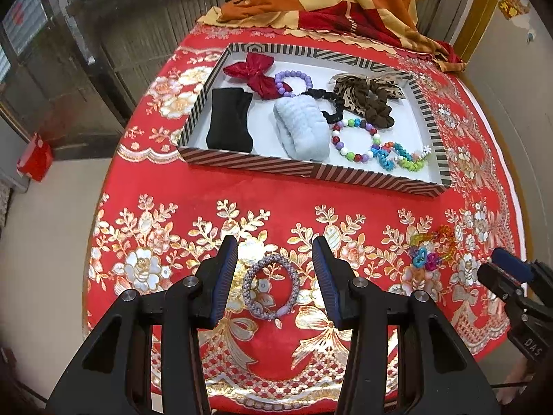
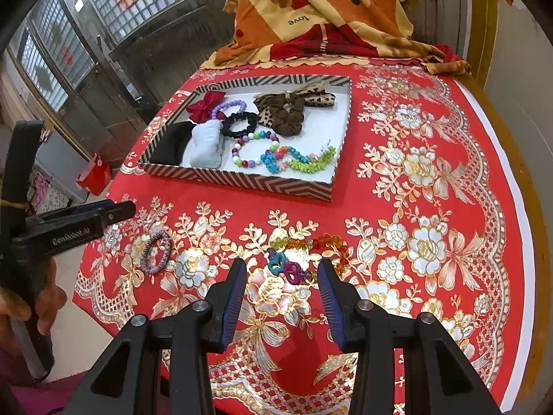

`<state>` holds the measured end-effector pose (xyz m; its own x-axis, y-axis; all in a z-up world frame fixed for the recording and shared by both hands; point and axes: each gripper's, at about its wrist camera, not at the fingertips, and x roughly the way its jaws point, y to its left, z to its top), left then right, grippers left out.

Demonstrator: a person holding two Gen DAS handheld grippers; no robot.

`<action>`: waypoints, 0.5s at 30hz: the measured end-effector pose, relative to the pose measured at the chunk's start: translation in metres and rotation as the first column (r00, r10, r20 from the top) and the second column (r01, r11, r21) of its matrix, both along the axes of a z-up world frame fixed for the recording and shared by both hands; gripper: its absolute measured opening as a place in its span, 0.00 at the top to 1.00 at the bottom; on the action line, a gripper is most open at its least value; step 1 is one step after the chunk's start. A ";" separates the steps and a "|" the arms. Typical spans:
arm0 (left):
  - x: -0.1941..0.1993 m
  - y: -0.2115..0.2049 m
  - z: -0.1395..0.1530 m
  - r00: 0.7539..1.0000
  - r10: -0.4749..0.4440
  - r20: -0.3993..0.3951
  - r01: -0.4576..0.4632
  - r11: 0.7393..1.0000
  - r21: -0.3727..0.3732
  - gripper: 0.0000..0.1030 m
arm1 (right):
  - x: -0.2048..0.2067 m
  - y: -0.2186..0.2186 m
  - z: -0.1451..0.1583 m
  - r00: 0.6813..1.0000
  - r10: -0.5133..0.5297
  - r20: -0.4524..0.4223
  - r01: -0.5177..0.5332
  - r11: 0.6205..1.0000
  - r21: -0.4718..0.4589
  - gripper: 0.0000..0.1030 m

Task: Organize jewelry
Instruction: 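Withdraw both grippers toward the grey bangle and rainbow bead bracelet, then grasp the grey rhinestone bangle with the left gripper while the right gripper grasps the rainbow bead bracelet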

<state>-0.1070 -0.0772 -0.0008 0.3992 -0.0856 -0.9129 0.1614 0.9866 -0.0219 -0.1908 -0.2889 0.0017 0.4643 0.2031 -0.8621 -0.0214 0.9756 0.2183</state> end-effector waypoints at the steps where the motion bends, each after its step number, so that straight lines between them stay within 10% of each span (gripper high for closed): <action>1: 0.003 0.005 0.000 1.000 0.011 -0.015 -0.011 1.000 -0.020 0.57 | -0.001 0.000 -0.001 1.000 -0.002 -0.004 0.002 1.000 -0.001 0.61; 15: 0.005 0.061 -0.031 0.984 0.090 -0.156 -0.102 0.992 -0.074 0.55 | -0.003 -0.011 -0.037 0.996 -0.014 -0.084 0.013 1.000 -0.005 0.60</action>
